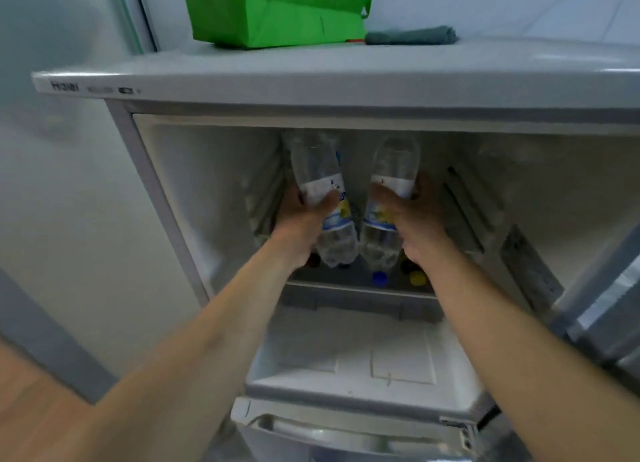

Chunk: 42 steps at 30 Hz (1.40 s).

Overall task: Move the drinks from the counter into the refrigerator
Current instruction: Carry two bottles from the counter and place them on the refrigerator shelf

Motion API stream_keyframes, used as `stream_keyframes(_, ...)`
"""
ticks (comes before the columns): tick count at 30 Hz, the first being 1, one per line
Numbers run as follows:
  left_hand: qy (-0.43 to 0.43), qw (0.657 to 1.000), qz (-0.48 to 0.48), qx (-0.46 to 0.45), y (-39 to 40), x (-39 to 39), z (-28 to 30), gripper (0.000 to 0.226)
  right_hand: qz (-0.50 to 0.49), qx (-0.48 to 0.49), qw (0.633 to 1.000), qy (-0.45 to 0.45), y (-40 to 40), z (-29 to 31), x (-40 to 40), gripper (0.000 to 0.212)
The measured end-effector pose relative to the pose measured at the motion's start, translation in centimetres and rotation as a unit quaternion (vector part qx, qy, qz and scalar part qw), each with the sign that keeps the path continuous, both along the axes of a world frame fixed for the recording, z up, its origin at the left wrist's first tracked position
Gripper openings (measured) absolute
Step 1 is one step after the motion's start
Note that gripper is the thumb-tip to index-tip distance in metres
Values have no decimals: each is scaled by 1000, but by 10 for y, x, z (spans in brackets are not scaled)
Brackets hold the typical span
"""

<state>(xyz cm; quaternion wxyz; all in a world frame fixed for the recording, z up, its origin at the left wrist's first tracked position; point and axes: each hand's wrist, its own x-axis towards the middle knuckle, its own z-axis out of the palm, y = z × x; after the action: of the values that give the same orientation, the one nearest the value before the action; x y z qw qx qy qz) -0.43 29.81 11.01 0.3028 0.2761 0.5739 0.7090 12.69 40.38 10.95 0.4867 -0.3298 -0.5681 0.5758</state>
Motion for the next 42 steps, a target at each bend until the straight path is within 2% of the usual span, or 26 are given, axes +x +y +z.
stream_keyframes(2, 46, 999, 0, 14, 30, -13, 6, 48, 11, 19, 1000, -5, 22, 5, -9, 55)
stream_keyframes(6, 117, 993, 5, 11, 86, -27, 8, 73, -58, 71, 996, -14, 57, 5, -30, 55)
stream_keyframes(7, 137, 990, 16, 6, 99, -29, 7, 72, -83, 79, 993, -16, 65, 3, -34, 59)
stream_keyframes(9, 174, 984, 26, 4, 122, -32, 2, 56, -113, 95, 989, -30, 81, 0, -40, 69)
stream_keyframes(11, 199, 980, 7, -16, 142, -34, -3, 53, -123, 101, 986, -42, 96, -3, -44, 75)
stream_keyframes(15, 215, 976, 0, -37, 168, -41, -12, 75, -123, 99, 987, -34, 120, -12, -56, 77)
stream_keyframes(17, 240, 970, 6, -31, 173, -45, -15, 77, -116, 105, 986, -52, 128, -15, -62, 82)
stream_keyframes(21, 334, 941, 25, -47, 174, -56, -21, 81, -87, 106, 987, -80, 140, -18, -67, 85)
stream_keyframes(24, 430, 894, -2, -128, 173, -61, -29, 76, -85, 123, 970, -189, 138, -26, -59, 88)
stream_keyframes(26, 421, 897, 4, -134, 174, -60, -34, 77, -89, 135, 950, -268, 137, -35, -54, 90)
stream_keyframes(27, 414, 902, 16, -125, 175, -59, -35, 77, -88, 128, 948, -279, 137, -38, -55, 88)
stream_keyframes(31, 423, 897, 44, -123, 183, -60, -33, 72, -93, 118, 945, -290, 143, -34, -69, 80)
stream_keyframes(39, 431, 886, 99, -136, 194, -64, -33, 78, -91, 89, 943, -306, 152, -27, -81, 81)
stream_keyframes(42, 442, 880, 85, -154, 196, -69, -31, 82, -94, 98, 935, -328, 151, -28, -80, 70)
